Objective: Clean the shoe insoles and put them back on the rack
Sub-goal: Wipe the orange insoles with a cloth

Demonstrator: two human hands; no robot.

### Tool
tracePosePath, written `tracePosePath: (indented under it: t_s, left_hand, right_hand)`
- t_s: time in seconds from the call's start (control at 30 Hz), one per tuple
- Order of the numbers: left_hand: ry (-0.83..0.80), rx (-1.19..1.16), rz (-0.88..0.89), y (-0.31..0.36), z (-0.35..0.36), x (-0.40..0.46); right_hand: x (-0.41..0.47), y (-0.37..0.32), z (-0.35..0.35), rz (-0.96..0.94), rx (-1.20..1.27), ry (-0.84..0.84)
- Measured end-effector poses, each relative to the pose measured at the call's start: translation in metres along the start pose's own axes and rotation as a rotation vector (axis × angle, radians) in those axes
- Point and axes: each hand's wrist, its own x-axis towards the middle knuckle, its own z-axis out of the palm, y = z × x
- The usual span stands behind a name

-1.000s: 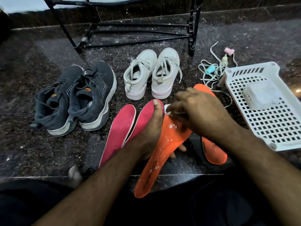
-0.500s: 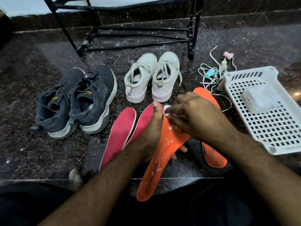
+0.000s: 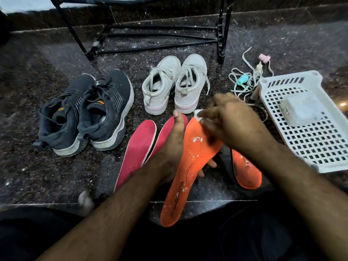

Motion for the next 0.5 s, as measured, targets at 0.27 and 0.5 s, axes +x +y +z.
tracePosePath:
  t_s: [0.27, 0.5]
  left_hand:
    - [-0.134, -0.073, -0.081, 0.004, -0.001, -0.004]
    - [-0.117, -0.050, -0.018, 0.004, -0.006, 0.001]
  right_hand:
    - [-0.010, -0.024, 0.004, -0.076, 0.163, -0.023]
    - [-0.002, -0.001, -0.001, 0.096, 0.204, 0.127]
